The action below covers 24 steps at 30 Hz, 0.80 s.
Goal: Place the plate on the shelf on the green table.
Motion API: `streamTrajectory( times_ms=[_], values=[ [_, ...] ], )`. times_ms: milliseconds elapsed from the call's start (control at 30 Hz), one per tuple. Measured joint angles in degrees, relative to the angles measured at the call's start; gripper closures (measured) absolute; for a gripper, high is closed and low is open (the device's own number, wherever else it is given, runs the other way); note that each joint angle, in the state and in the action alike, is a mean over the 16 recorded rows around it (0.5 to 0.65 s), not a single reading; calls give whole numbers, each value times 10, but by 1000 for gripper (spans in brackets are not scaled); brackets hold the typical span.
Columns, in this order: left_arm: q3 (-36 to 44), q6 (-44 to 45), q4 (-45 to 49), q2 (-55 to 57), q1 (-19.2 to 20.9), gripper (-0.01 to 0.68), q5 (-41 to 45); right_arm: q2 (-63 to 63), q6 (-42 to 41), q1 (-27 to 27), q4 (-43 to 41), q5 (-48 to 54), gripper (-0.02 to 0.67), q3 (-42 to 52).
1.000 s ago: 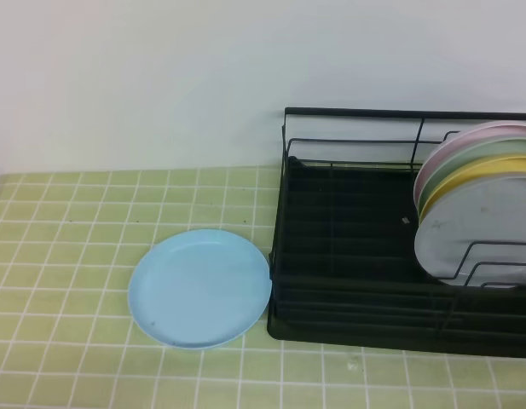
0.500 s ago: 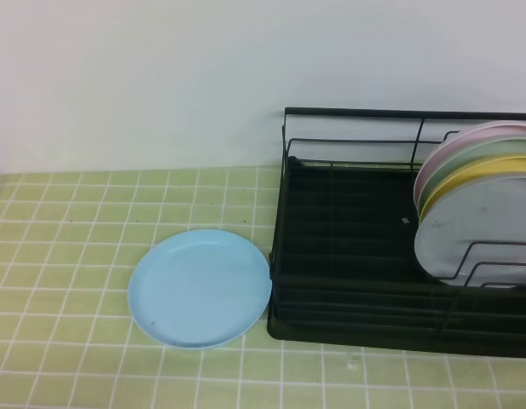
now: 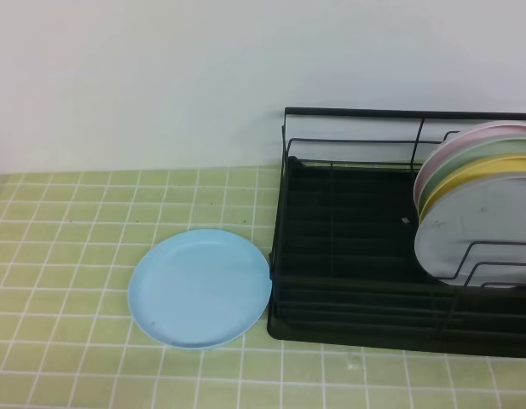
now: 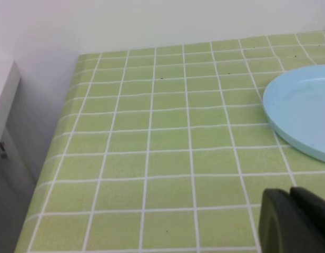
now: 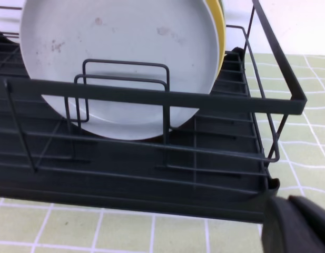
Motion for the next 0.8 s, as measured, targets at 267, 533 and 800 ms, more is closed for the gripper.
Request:
streamTrajectory(
  times_ms=[267, 533, 800],
  values=[
    [0, 1, 0, 0, 0, 675, 0, 0, 0, 0, -4, -4, 652, 0],
    [0, 22, 3, 0, 0, 675, 0, 0, 0, 0, -8, -36, 652, 0],
    [0, 52, 5, 0, 0, 675, -49, 1, 0, 0, -8, -118, 652, 0]
  ],
)
